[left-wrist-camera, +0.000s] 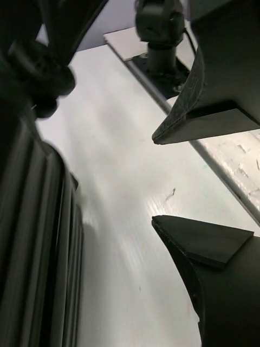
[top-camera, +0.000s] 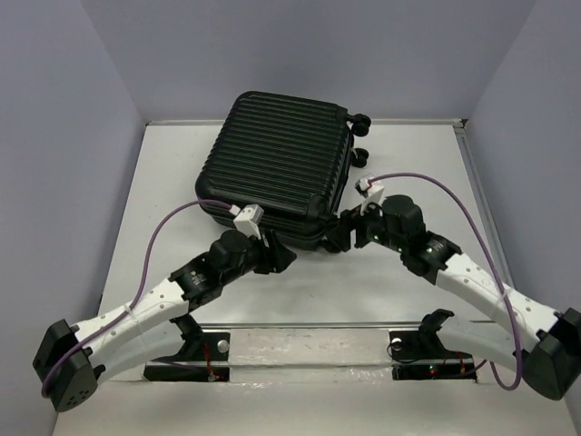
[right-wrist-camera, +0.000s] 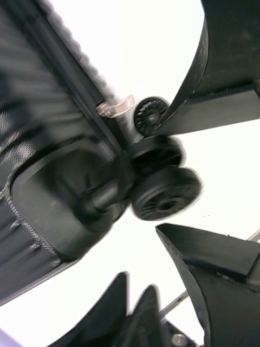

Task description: Pack the luggage

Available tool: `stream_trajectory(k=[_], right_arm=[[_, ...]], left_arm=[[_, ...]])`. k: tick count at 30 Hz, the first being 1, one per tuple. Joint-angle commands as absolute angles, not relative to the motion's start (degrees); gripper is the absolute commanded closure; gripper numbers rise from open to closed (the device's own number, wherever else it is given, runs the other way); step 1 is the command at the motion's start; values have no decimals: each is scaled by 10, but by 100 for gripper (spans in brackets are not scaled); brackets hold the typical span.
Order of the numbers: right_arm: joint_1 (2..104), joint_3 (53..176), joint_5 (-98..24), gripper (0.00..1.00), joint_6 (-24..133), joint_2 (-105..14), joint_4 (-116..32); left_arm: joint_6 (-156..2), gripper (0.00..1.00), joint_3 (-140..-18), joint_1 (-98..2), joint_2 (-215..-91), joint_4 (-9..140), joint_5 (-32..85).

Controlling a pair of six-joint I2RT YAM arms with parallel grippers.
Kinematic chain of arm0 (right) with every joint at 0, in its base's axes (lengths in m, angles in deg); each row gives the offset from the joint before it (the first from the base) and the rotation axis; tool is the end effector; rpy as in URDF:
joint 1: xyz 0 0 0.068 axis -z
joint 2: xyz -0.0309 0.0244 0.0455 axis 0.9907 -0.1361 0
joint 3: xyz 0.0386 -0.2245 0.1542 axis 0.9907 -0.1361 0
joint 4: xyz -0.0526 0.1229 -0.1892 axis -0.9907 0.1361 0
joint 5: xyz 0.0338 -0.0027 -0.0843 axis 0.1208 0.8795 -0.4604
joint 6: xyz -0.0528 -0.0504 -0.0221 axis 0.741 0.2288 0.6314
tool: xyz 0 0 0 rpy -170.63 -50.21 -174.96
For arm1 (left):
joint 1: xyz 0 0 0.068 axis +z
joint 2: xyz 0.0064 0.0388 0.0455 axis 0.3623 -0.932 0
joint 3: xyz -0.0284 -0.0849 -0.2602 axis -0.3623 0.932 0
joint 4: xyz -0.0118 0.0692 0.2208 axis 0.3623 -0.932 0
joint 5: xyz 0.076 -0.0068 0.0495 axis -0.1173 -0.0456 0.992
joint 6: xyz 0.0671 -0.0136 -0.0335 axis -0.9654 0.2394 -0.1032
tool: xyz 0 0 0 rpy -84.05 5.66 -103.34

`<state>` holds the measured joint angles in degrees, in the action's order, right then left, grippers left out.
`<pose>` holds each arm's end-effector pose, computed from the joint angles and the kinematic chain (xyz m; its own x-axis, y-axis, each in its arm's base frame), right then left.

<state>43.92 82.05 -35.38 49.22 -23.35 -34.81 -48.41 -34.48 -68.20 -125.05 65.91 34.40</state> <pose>0.1731 0.1500 0.2850 -0.4632 -0.1022 -0.8803 -0.6442 0.7210 0.2552 0.1311 -0.1414 0.2520 -0.6309 -0.2673 -0.7284 0.4326 0.6581 -0.6162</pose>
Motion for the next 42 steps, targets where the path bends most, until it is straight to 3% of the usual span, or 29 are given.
stream_trajectory(k=[1, 5, 6, 10, 15, 22, 29, 35, 42], right_arm=[[457, 783, -421, 32, 458, -163, -372], [477, 771, -499, 41, 408, -160, -373], [489, 773, -517, 50, 393, -170, -372], [520, 782, -538, 68, 384, -204, -380], [543, 780, -501, 74, 379, -259, -416], [543, 764, -505, 73, 365, -248, -421], [543, 737, -477, 59, 354, -227, -421], [543, 725, -423, 59, 372, -245, -447], [543, 724, -412, 60, 374, -249, -458]], left_arm=[[-467, 34, -374, -755, -1301, 760, 375], [-462, 31, -392, -780, -1356, 823, 363], [-459, 29, -406, -785, -1379, 839, 362], [-456, 17, -443, -812, -1420, 867, 375], [-415, 9, -468, -818, -1467, 898, 436], [-381, 6, -515, -829, -1550, 916, 554], [-338, 6, -526, -839, -1616, 990, 640], [-334, 19, -546, -863, -1638, 1043, 732], [-320, 24, -581, -893, -1680, 1085, 829]])
